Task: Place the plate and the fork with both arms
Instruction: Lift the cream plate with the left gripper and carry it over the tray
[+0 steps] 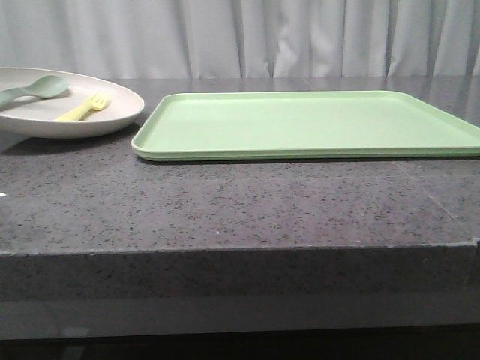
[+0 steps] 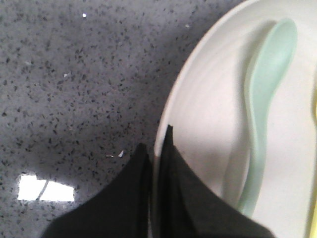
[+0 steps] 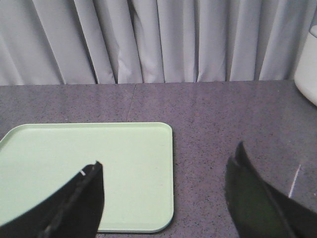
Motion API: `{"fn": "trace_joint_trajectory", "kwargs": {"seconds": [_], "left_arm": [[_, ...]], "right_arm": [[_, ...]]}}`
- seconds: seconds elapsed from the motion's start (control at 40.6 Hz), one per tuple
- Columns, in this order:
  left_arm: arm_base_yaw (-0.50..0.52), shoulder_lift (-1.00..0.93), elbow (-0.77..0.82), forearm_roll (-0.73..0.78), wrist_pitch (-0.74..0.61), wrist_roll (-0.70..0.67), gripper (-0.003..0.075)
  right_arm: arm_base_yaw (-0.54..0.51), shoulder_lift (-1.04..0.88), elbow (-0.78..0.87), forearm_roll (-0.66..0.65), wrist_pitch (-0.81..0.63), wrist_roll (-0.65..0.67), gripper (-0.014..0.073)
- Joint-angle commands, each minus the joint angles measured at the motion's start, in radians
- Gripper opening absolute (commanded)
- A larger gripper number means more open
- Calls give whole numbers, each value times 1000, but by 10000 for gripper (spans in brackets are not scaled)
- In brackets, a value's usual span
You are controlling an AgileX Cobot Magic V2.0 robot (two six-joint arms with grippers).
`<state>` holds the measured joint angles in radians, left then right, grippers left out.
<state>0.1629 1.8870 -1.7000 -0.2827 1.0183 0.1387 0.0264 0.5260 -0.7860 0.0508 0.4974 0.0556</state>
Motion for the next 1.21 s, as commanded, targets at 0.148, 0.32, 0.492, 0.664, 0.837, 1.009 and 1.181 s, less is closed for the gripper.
{"fn": "trace_joint_trajectory", "kwargs": {"seconds": [0.148,0.32,0.492,0.664,0.837,1.009,1.181], "left_arm": [[38,-63,-68,-162,15,51,-18],[86,-63,-68,-311,46,110,-18],[93,-63,-68,-395,82,145,-18],[45,-63,-68,-411,90,145,-18],[-10,-63,-68,-474,73,145,-18],[-88,-63,-68,-474,46,119,-18],[-194,-63,-68,-474,-17,72,-18]], "right_arm": [[-2,10,-35,-11,-88,-12,531],[-2,10,-35,-11,-88,-12,531],[-2,10,-35,-11,-88,-12,531],[-2,10,-35,-11,-88,-12,531],[-2,10,-35,-11,-88,-12,531],[-2,10,-35,-11,-88,-12,531],[-2,10,-35,-11,-89,-12,531]]}}
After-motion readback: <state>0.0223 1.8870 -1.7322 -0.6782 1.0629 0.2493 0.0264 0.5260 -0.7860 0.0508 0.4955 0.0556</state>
